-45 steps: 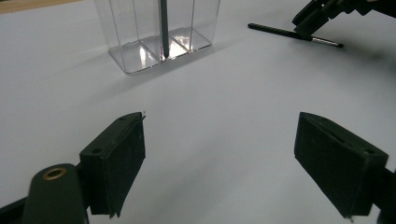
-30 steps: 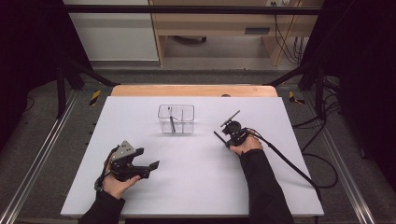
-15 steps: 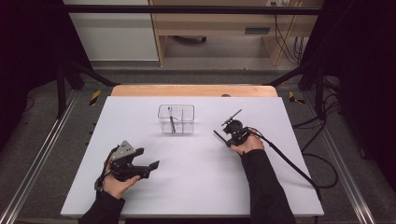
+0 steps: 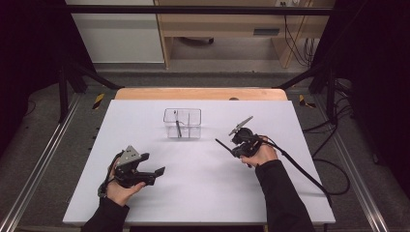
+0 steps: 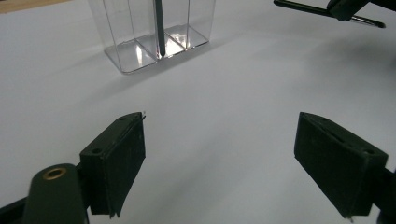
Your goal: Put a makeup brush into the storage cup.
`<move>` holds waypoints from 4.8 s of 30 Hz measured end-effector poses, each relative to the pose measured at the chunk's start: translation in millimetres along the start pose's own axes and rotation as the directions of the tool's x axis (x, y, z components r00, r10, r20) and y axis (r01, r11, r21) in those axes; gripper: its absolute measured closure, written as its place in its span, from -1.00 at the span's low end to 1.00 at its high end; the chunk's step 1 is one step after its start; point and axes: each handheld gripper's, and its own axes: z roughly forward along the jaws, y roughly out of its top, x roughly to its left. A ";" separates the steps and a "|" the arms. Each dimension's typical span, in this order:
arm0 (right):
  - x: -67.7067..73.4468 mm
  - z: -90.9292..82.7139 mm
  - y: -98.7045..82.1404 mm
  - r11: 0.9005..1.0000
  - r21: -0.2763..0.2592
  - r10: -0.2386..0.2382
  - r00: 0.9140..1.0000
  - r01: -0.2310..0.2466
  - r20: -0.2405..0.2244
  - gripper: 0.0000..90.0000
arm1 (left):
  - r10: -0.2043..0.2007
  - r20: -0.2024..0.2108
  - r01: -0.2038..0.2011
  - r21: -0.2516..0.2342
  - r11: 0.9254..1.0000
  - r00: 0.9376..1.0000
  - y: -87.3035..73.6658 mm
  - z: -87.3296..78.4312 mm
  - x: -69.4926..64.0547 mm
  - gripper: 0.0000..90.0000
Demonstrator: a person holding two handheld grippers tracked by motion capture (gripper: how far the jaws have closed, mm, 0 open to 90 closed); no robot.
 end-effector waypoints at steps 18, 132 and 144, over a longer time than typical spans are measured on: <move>41.2 -25.2 6.1 0.988 -0.045 -0.154 0.977 0.149 -0.147 0.87 | 0.134 0.037 -0.134 0.022 0.991 0.990 12.3 -2.1 -17.2 -0.68; 92.9 -0.5 25.7 0.968 -0.026 -0.239 0.885 0.250 -0.400 0.88 | 0.876 0.229 -0.902 0.190 0.388 0.425 48.3 44.2 -125.1 0.51; 94.2 0.7 25.5 0.966 -0.021 -0.244 0.880 0.259 -0.408 0.87 | 0.895 0.245 -0.922 0.212 0.325 0.372 45.1 45.6 -127.0 0.76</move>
